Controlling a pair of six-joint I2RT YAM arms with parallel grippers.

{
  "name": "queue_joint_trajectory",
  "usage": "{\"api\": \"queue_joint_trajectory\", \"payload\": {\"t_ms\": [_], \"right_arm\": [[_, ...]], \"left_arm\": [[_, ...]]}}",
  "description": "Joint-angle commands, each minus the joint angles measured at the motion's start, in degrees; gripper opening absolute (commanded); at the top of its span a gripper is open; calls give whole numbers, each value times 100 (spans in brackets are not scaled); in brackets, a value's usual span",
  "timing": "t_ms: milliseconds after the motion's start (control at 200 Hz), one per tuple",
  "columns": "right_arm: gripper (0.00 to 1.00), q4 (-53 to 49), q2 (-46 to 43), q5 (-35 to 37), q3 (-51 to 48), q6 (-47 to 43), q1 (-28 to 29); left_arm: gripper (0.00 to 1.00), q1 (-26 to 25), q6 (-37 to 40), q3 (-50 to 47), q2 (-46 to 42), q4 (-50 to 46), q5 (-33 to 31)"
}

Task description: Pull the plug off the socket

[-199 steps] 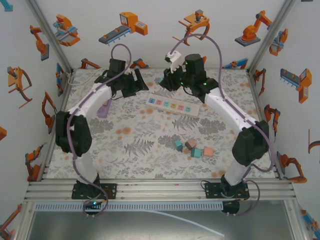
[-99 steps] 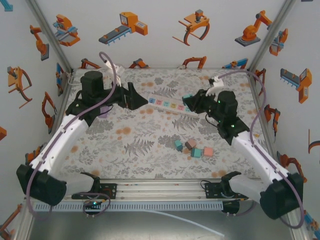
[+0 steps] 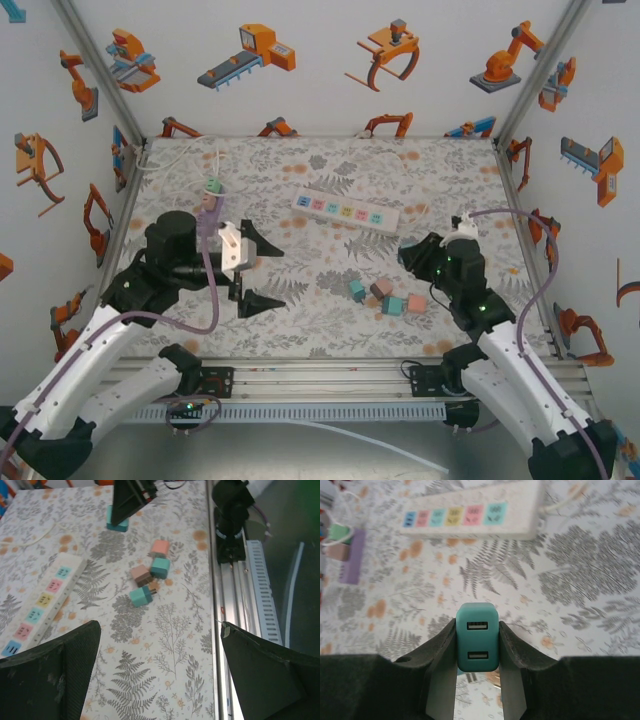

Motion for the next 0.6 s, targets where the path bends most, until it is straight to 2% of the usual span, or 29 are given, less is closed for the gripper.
{"api": "queue_joint_trajectory", "payload": {"t_ms": [0, 230, 406, 501, 596], "right_arm": [[1, -269, 398, 229, -13, -32, -84], [2, 86, 1649, -40, -18, -72, -159], [4, 475, 2044, -195, -246, 28, -188], [10, 497, 2093, -172, -378, 100, -193], [21, 488, 2091, -129, -493, 142, -205]], "left_arm": [[97, -294, 918, -193, 11, -358, -27], [97, -575, 1230, -380, 418, -375, -414], [97, -644, 1132, -602, 533, -47, -467], [97, -652, 1096, -685, 588, 62, -502], [97, -657, 1070, -747, 667, 204, -515]]}}
